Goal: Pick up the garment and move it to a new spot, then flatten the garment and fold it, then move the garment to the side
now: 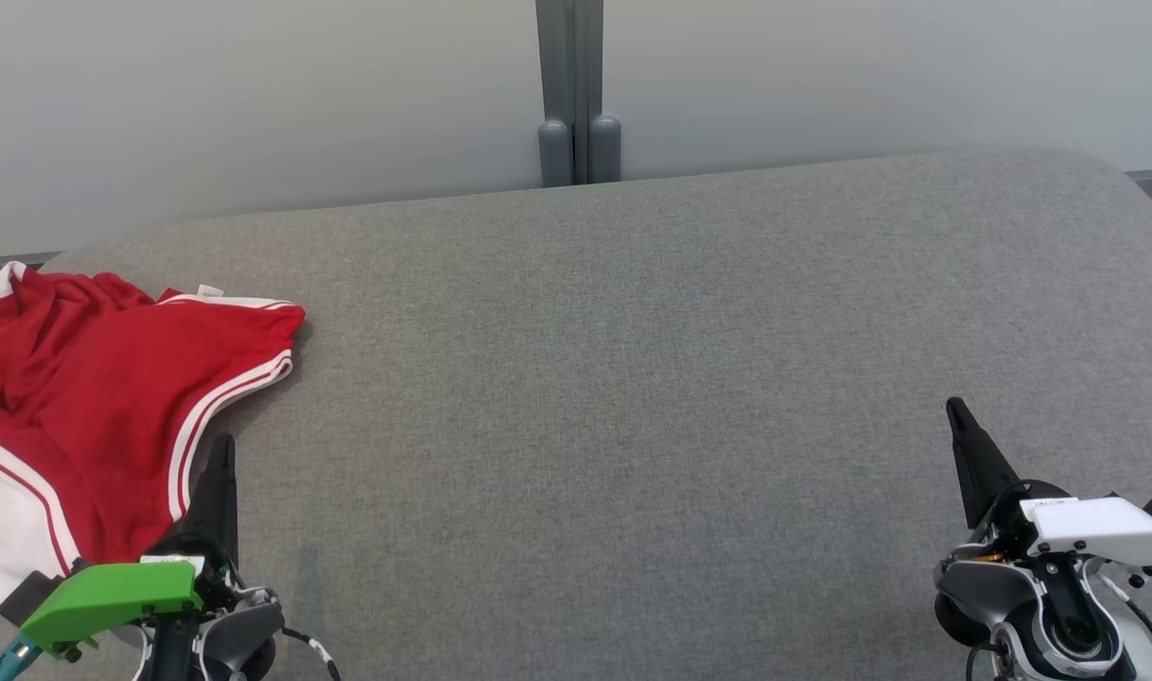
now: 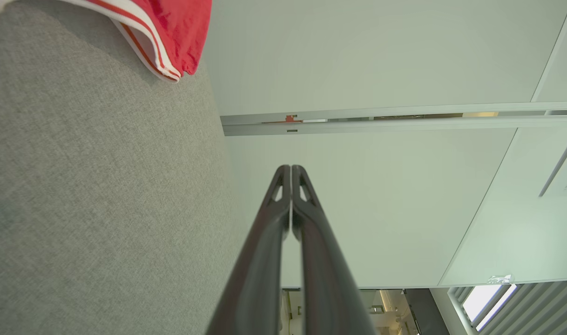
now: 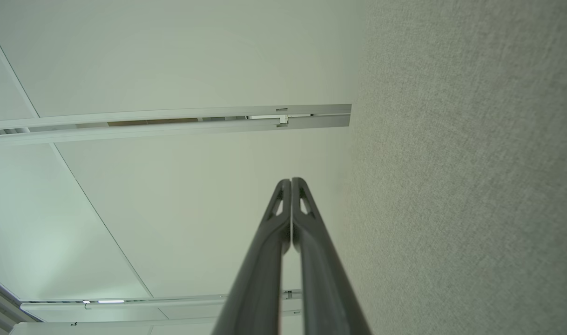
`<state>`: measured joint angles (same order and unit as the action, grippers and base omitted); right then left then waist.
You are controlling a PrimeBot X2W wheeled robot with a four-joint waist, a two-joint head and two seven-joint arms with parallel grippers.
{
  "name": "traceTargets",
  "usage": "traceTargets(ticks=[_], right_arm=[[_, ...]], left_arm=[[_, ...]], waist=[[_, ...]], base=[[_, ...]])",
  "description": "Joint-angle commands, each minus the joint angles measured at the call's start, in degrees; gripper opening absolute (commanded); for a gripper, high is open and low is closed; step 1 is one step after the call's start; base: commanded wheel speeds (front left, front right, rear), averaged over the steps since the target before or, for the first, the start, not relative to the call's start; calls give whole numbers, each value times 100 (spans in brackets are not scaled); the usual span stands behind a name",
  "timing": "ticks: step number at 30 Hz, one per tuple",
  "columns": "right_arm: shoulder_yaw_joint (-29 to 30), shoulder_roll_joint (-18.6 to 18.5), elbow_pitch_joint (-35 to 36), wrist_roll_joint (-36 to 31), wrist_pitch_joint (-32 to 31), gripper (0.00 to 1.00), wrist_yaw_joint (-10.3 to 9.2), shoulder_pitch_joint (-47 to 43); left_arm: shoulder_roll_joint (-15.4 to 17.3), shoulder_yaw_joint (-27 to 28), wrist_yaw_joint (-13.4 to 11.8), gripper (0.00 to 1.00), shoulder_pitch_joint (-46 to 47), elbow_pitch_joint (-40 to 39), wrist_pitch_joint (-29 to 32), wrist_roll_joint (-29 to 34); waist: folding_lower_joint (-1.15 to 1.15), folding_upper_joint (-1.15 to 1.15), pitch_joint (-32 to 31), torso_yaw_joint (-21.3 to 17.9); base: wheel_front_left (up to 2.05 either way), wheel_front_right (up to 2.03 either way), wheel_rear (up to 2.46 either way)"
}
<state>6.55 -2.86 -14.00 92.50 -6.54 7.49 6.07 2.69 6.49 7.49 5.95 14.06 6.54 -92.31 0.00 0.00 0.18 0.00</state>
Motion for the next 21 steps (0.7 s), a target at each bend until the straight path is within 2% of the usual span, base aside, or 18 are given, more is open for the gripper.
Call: traceTargets(ticks=[1,21], right_arm=[[-1,-3,-7,-18,-12,0,1,37],[-1,-4,-7,-18,-12,0,0,37]], left_arm=[[39,13,12,0,75,1,13,-21],[39,13,12,0,75,1,13,-21]], waist=[[0,0,0,0],[0,0,0,0]], base=[[0,0,0],[0,0,0]])
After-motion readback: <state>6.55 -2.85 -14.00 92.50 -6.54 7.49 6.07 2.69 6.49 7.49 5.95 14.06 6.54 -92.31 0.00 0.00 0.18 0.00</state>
